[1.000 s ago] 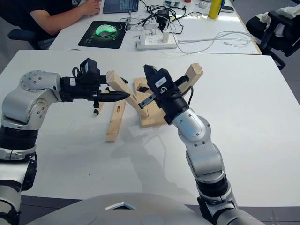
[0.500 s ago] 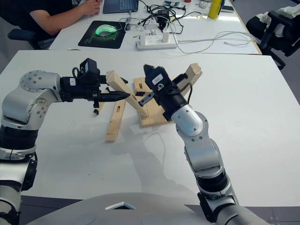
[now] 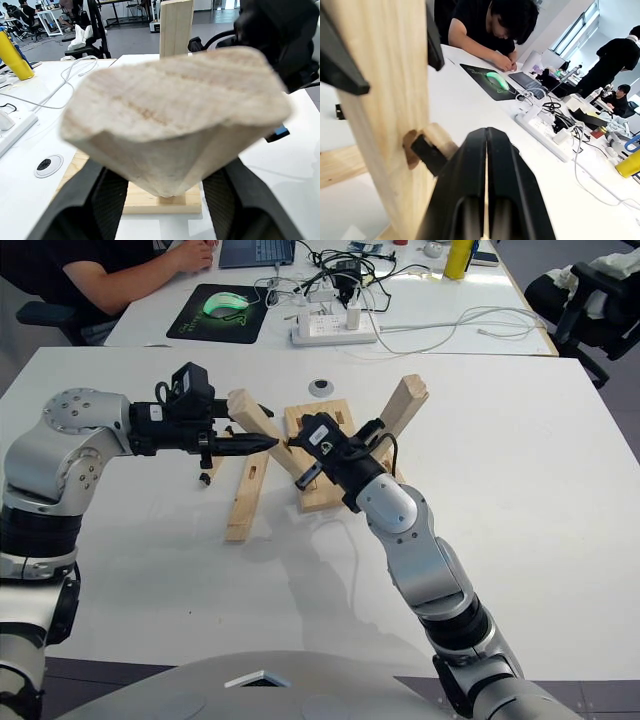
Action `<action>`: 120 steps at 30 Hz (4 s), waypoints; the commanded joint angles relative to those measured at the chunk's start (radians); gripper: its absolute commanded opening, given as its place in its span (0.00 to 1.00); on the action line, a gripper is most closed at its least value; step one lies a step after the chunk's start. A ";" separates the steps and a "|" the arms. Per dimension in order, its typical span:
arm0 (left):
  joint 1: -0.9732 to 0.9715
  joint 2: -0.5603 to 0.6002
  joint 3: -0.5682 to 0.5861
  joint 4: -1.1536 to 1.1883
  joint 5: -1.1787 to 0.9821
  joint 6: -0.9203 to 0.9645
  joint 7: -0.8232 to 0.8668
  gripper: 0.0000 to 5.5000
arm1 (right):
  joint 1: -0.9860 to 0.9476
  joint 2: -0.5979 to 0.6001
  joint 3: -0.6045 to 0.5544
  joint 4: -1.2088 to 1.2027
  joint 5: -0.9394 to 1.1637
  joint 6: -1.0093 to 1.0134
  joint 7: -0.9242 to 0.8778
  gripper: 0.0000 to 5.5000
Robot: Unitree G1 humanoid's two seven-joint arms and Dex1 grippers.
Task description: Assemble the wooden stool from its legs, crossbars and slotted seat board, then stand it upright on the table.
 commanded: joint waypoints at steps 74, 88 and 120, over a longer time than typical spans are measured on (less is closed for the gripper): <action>-0.124 -0.081 -0.105 0.011 0.080 0.073 -0.069 0.38 | 0.091 0.073 -0.410 -0.012 0.617 0.261 -0.171 0.00; -0.102 -0.063 -0.068 0.021 0.092 0.070 -0.079 0.38 | -0.094 0.463 -0.979 0.181 1.260 0.191 -0.451 0.00; -0.105 -0.010 -0.053 0.054 0.109 0.036 -0.113 0.38 | 0.307 -0.249 -0.406 0.173 0.715 -0.149 0.005 0.00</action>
